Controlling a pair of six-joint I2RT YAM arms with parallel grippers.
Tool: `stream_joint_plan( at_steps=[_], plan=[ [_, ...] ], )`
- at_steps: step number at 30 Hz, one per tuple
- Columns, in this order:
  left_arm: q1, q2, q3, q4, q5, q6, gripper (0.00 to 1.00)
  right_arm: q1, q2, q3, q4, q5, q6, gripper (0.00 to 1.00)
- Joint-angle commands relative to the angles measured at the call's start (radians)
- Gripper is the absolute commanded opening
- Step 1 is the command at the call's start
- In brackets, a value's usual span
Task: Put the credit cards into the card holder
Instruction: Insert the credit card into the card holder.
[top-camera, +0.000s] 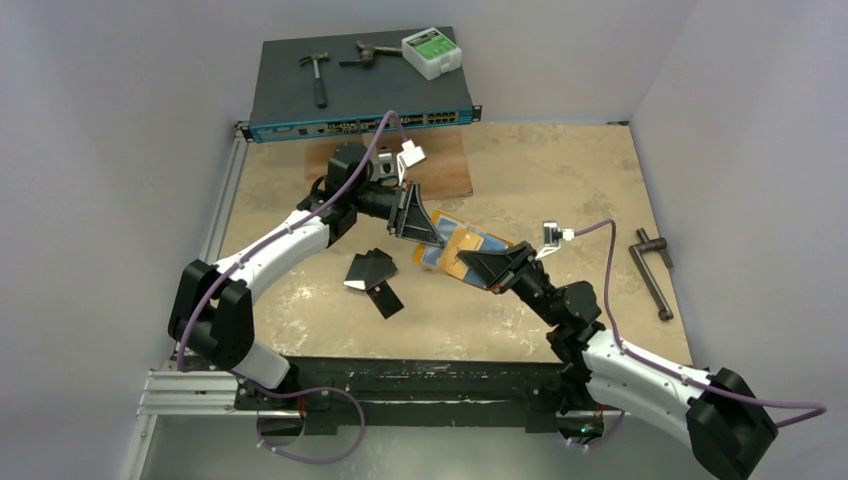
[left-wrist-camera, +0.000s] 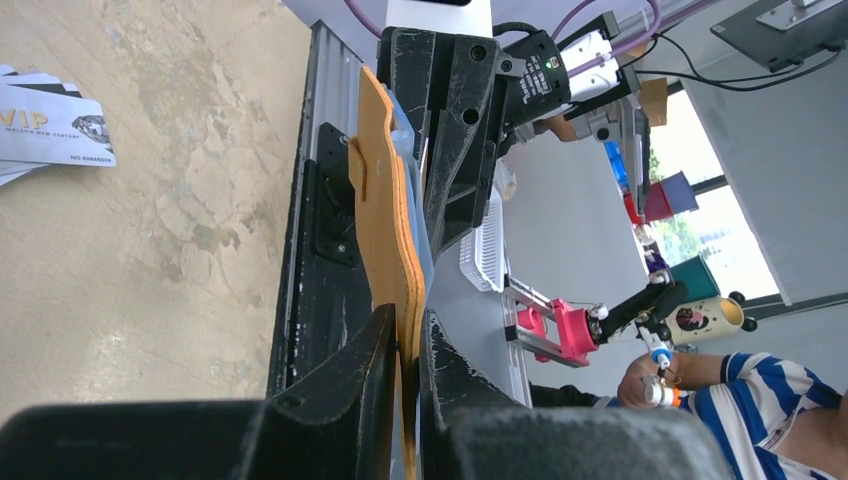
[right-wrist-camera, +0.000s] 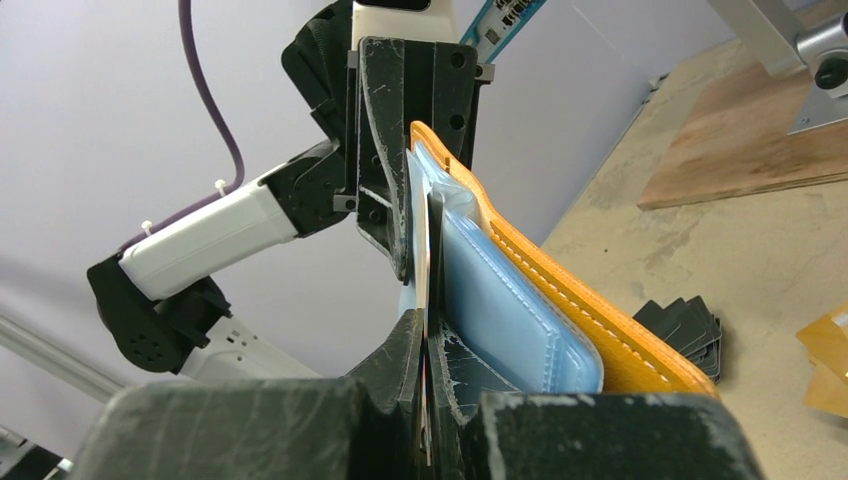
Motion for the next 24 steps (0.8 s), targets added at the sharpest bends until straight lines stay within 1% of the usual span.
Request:
stream_joint_plan(
  at_steps=[1, 13, 16, 18, 21, 24],
  plan=[
    [-0.028, -0.033, 0.002, 0.120, 0.044, -0.070, 0.10, 0.002, 0.008, 0.037, -0.032, -0.010, -0.027, 0.00],
    [-0.038, -0.035, -0.020, 0.157, 0.042, -0.106, 0.15, 0.002, 0.046, 0.091, -0.057, -0.034, -0.037, 0.00],
    [-0.039, -0.039, -0.029, 0.154, 0.040, -0.100, 0.15, 0.001, 0.038, 0.095, -0.083, -0.031, -0.043, 0.00],
    [-0.038, -0.040, -0.035, 0.131, 0.032, -0.082, 0.13, 0.001, 0.030, 0.097, -0.109, -0.023, -0.046, 0.00],
    [-0.038, -0.042, -0.040, 0.077, 0.013, -0.047, 0.07, 0.001, 0.026, 0.096, -0.124, -0.020, -0.047, 0.00],
    [-0.037, -0.037, -0.042, 0.105, 0.011, -0.074, 0.05, 0.001, 0.031, 0.106, -0.154, -0.017, -0.051, 0.00]
  ],
)
